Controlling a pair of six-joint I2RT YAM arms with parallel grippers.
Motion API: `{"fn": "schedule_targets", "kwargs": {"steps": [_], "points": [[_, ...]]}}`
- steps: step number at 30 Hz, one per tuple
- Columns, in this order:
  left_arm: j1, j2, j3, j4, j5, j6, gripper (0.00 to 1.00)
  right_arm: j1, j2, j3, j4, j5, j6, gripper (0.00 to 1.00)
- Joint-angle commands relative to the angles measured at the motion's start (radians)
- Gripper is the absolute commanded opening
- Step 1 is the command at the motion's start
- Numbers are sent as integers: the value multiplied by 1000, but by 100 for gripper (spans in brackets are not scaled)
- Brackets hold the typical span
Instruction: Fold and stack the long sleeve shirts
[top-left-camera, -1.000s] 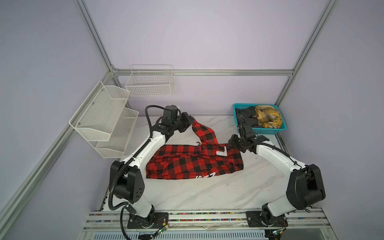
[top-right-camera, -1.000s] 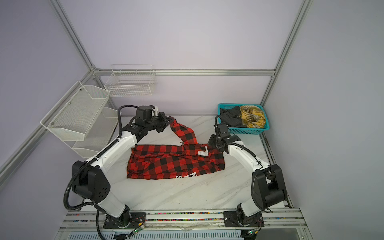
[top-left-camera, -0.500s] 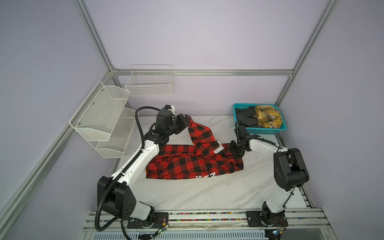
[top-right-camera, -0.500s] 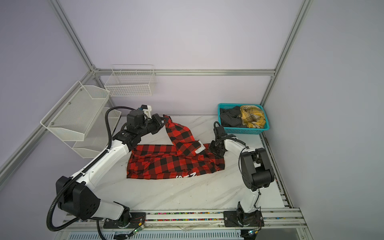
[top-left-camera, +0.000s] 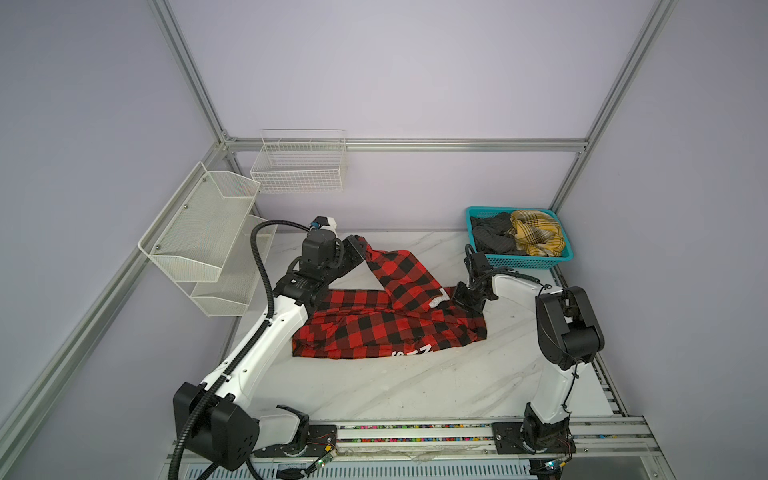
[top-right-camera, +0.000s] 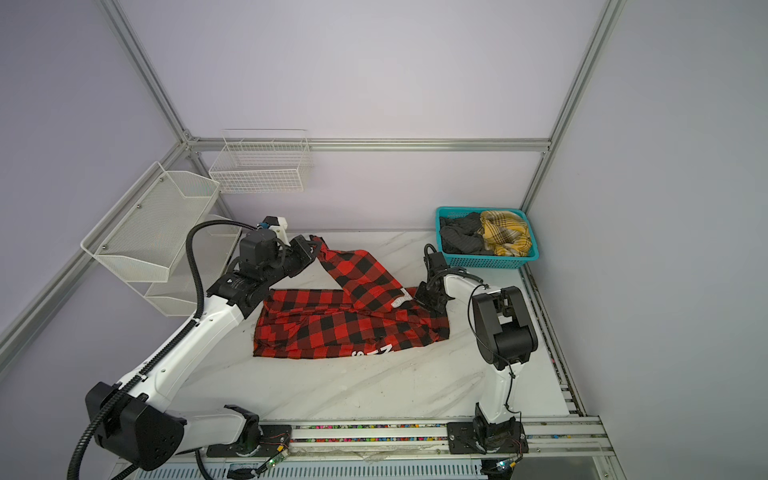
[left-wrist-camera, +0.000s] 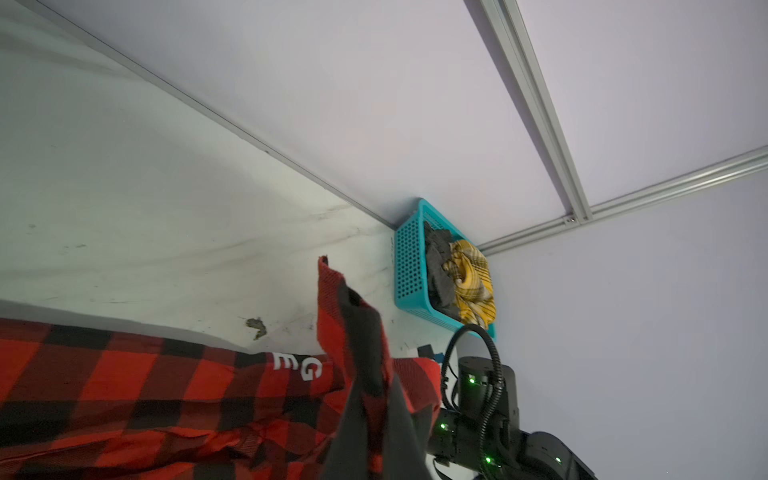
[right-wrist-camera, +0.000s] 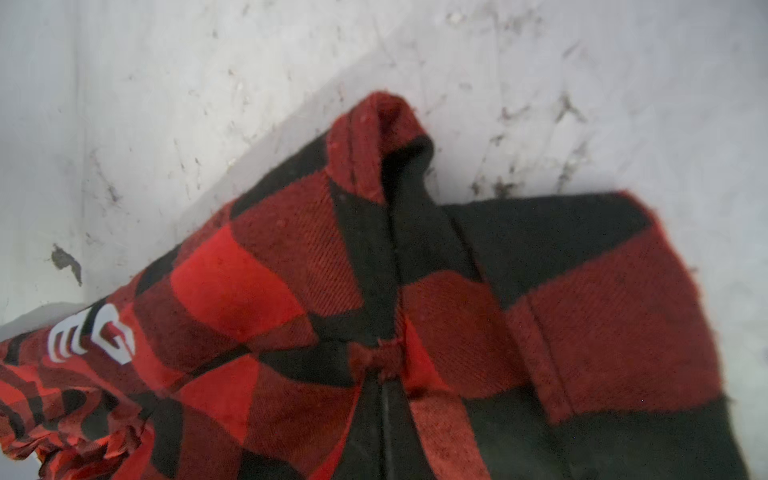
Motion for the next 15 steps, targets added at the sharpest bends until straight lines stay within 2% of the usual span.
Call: {"fn": "schedule_targets", "kwargs": {"steps": [1, 5, 11, 15], "points": [[0, -50, -66, -150, -229, 80, 0, -8, 7, 13, -45, 30, 4, 0], [3, -25, -139, -206, -303, 112, 0, -8, 4, 37, -73, 31, -16, 0], [18, 27, -243, -153, -391, 112, 0, -7, 27, 106, -120, 31, -54, 0], [28, 47, -284, -110, -404, 145, 0, 2, 70, 158, -156, 22, -75, 0]]}}
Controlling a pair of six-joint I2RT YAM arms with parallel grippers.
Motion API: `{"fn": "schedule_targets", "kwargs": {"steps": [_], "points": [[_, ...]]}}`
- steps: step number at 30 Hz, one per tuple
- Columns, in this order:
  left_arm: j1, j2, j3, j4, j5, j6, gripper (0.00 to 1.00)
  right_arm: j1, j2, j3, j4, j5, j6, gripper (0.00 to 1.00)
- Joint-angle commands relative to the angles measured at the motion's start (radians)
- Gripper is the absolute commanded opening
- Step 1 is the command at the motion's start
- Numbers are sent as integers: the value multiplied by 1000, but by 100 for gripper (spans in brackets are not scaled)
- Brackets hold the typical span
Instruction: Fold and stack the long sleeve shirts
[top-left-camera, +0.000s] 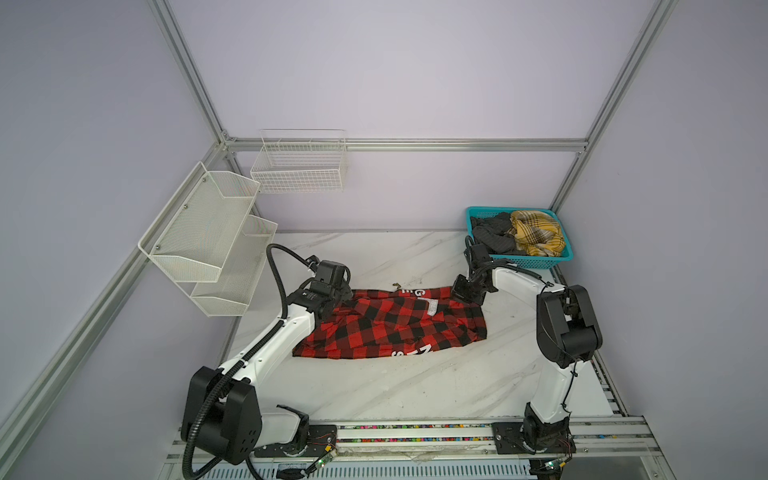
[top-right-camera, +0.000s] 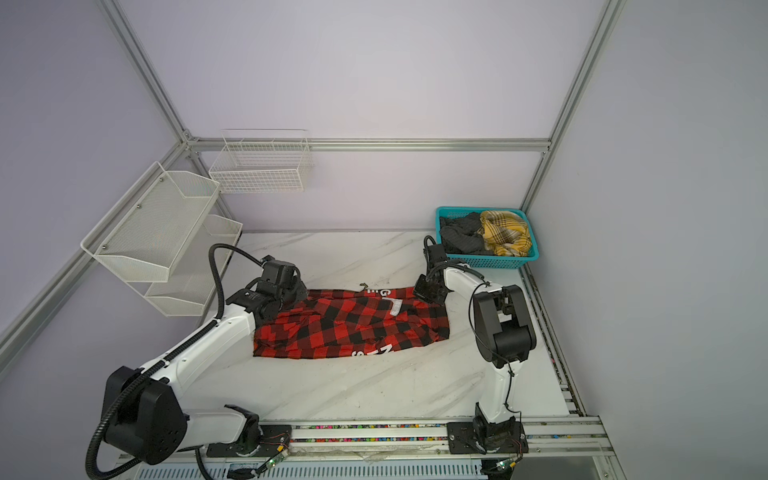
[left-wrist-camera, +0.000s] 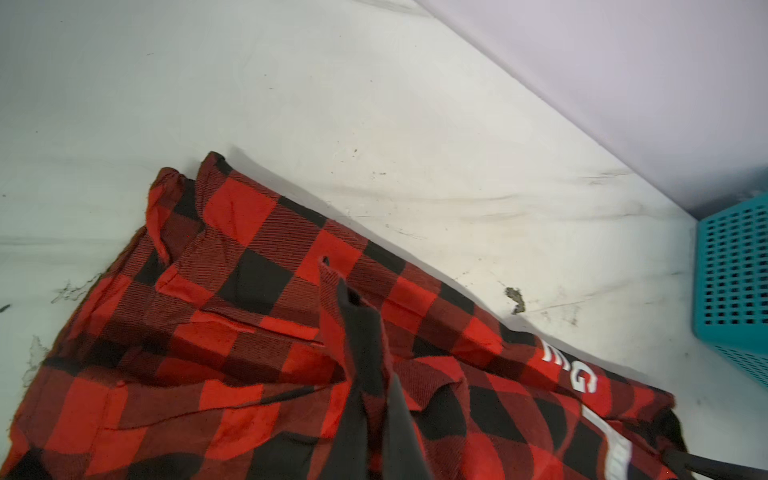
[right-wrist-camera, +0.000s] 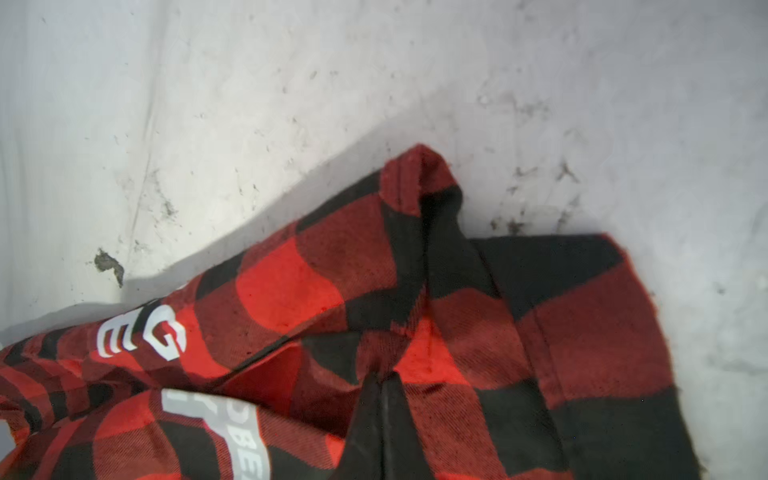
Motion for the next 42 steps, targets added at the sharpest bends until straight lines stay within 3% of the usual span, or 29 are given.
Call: {"fn": "schedule_targets", "kwargs": {"steps": [1, 10, 14, 18, 27, 42], "points": [[12, -16, -59, 74, -75, 52, 0, 8, 48, 41, -77, 13, -32, 0], [83, -49, -170, 192, -34, 93, 0, 39, 77, 72, -106, 27, -44, 3], [131, -70, -200, 237, -4, 109, 0, 58, 85, 93, -113, 41, -36, 40], [175, -72, -202, 243, 22, 117, 0, 58, 86, 101, -116, 55, -39, 53], [188, -77, -212, 260, 42, 127, 0, 57, 116, 142, -118, 72, -37, 61], [242, -54, -254, 298, 17, 188, 0, 56, 152, 183, -138, 96, -34, 62]]}}
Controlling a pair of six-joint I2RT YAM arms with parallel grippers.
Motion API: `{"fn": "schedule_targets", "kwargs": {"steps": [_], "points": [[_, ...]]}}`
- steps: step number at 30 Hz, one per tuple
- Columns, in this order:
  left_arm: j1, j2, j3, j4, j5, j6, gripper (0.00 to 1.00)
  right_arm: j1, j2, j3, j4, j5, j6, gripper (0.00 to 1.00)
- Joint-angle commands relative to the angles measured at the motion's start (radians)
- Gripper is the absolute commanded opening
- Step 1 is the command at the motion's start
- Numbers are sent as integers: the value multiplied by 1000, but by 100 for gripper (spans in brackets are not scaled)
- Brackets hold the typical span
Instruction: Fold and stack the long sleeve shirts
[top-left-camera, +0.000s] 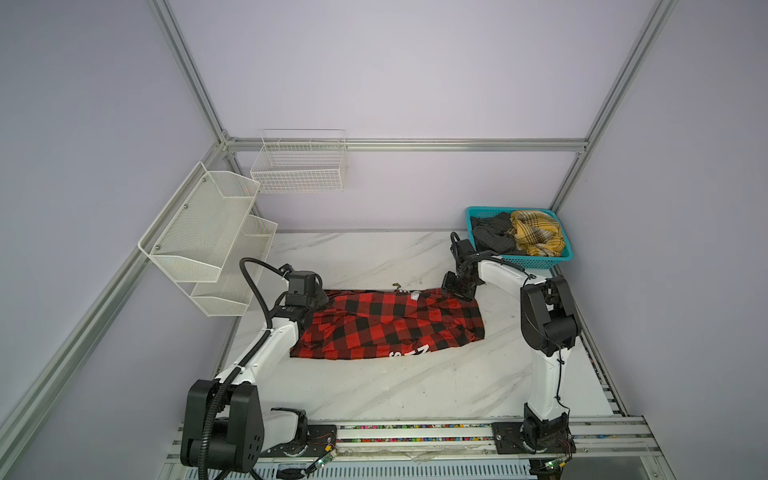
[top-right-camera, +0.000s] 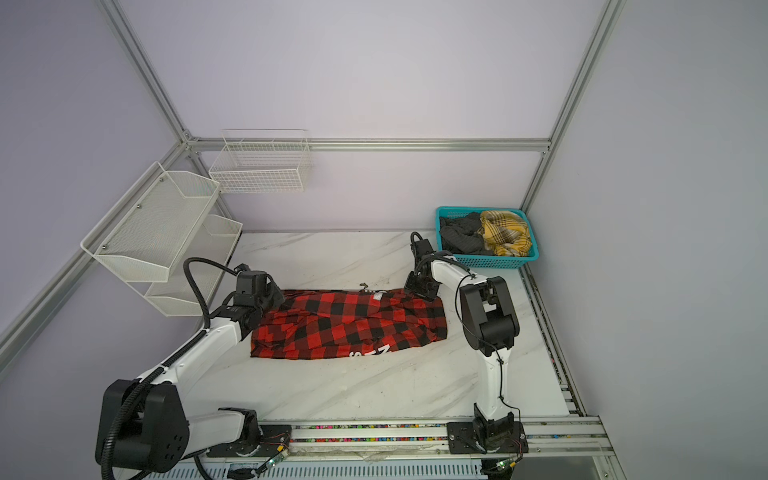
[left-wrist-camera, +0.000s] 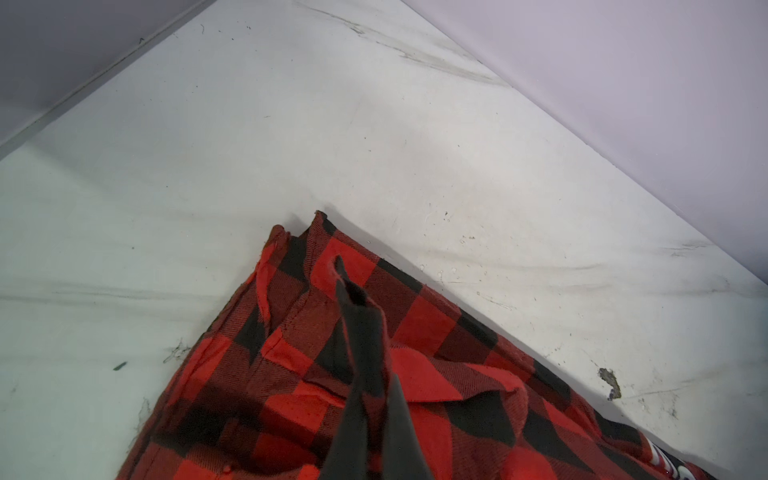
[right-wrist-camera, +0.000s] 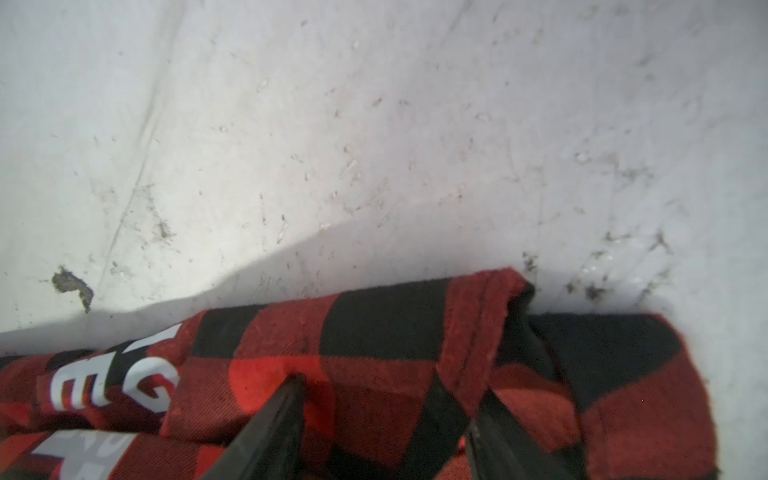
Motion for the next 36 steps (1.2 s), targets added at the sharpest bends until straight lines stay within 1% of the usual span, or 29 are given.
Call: {"fn": "schedule_targets", "kwargs": {"steps": [1, 3, 6, 7, 8, 10, 11, 15, 18, 21, 24, 26, 28, 29, 30, 32, 33, 35, 36], "points": [[10, 33, -59, 61, -24, 40, 0, -2, 22, 16, -43, 21, 0, 63], [13, 74, -53, 52, -29, 31, 0, -1, 18, 16, -46, 14, -1, 64], [13, 123, -51, 48, -28, 1, 0, -1, 8, 28, -57, 8, -9, 70], [13, 132, -50, 47, -31, -15, 1, 0, 7, 33, -62, 6, -15, 72], [13, 166, -49, 45, -38, -26, 9, 0, 2, 34, -67, 3, -19, 73], [14, 202, -41, 27, -48, -54, 30, 1, -11, 27, -71, 0, -27, 77], [15, 210, -38, 21, -46, -62, 39, 3, -18, 22, -73, -2, -32, 77], [15, 182, -19, -25, -56, -101, 58, 7, -61, -12, -90, 14, -47, 78], [15, 94, 27, -136, -126, -153, 68, 13, -95, -19, -120, 53, -64, 79], [15, 44, 91, -224, -157, -165, 71, 37, -116, 10, -161, 101, -81, 79], [16, 40, 137, -248, -147, -132, 74, 77, -122, 52, -192, 129, -89, 79], [27, 72, 171, -264, -133, -112, 73, 110, -120, 82, -205, 156, -89, 77], [48, 130, 221, -286, -83, -86, 70, 144, -110, 110, -210, 177, -89, 75], [59, 182, 240, -293, -50, -78, 67, 154, -103, 125, -213, 179, -87, 74], [70, 222, 266, -311, -15, -73, 65, 168, -99, 140, -210, 177, -89, 71], [85, 282, 300, -343, 35, -77, 62, 204, -96, 170, -194, 169, -103, 63], [93, 304, 305, -351, 54, -81, 62, 228, -98, 181, -175, 151, -116, 58], [99, 328, 302, -363, 69, -90, 64, 264, -93, 188, -154, 107, -126, 54], [101, 335, 299, -377, 63, -97, 66, 275, -79, 203, -172, 108, -133, 51]]}}
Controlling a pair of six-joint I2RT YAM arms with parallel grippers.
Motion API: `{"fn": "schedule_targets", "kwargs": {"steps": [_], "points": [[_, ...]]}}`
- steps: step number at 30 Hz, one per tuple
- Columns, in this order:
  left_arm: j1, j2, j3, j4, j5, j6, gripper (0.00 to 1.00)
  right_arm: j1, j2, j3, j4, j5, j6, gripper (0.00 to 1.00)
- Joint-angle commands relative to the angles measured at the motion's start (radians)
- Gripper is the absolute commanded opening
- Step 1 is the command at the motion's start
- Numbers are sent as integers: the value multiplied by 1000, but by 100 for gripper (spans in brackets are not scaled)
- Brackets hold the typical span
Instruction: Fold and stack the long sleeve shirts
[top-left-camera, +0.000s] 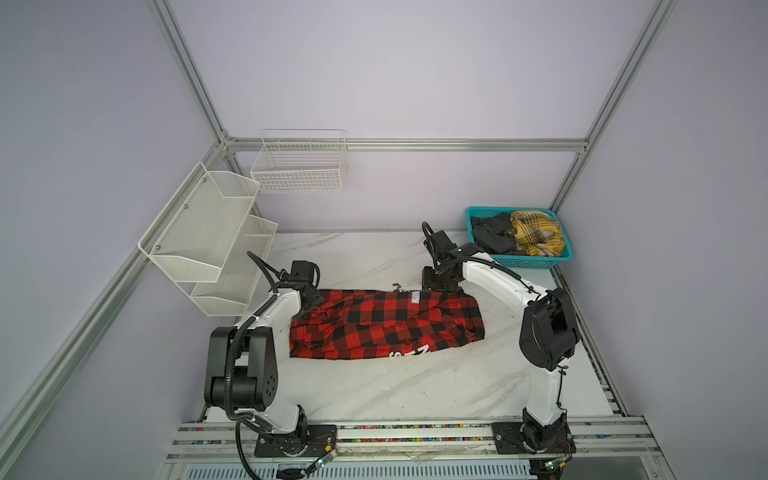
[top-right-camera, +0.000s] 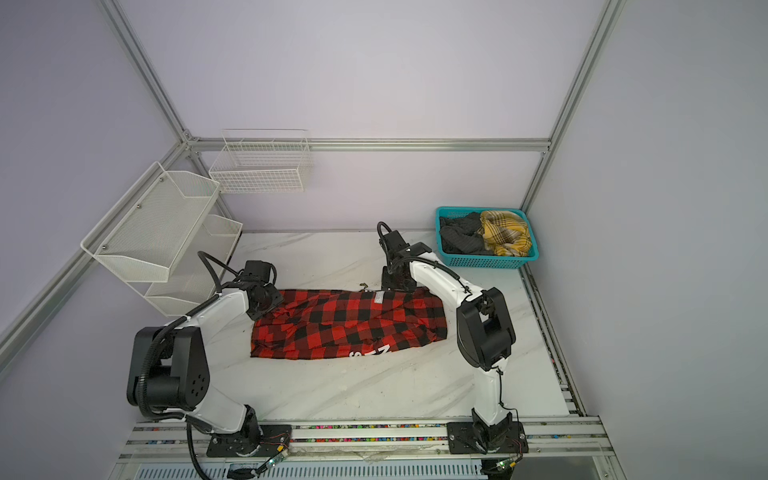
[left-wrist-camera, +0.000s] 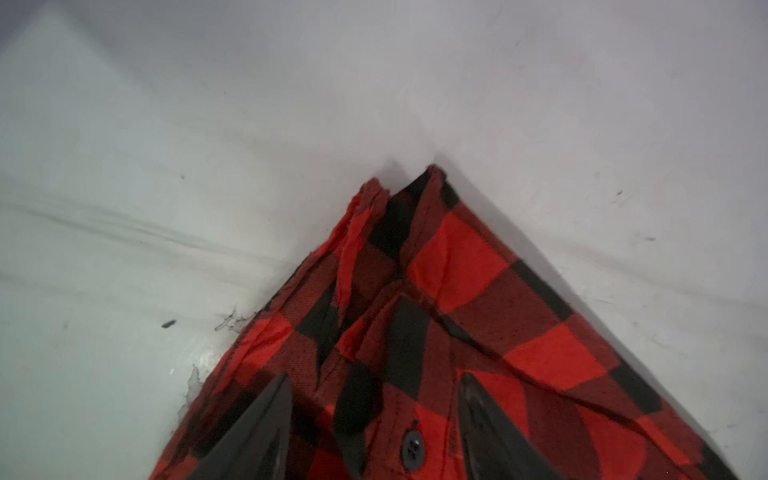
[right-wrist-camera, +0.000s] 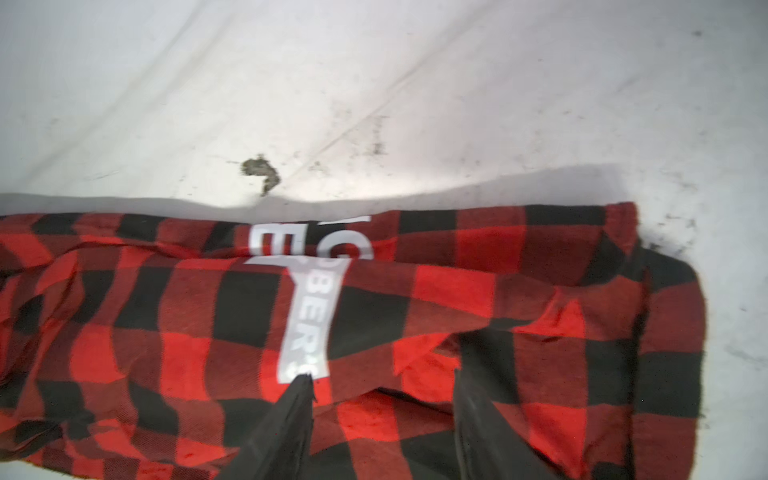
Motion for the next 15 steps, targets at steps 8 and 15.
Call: {"fn": "schedule_targets", "kwargs": {"steps": [8, 15], "points": [[14, -1, 45, -42, 69, 4, 60, 70, -12, -6, -21, -11, -37, 44], [12, -17, 54, -11, 104, -6, 29, 91, 32, -1, -29, -25, -43, 25]]}}
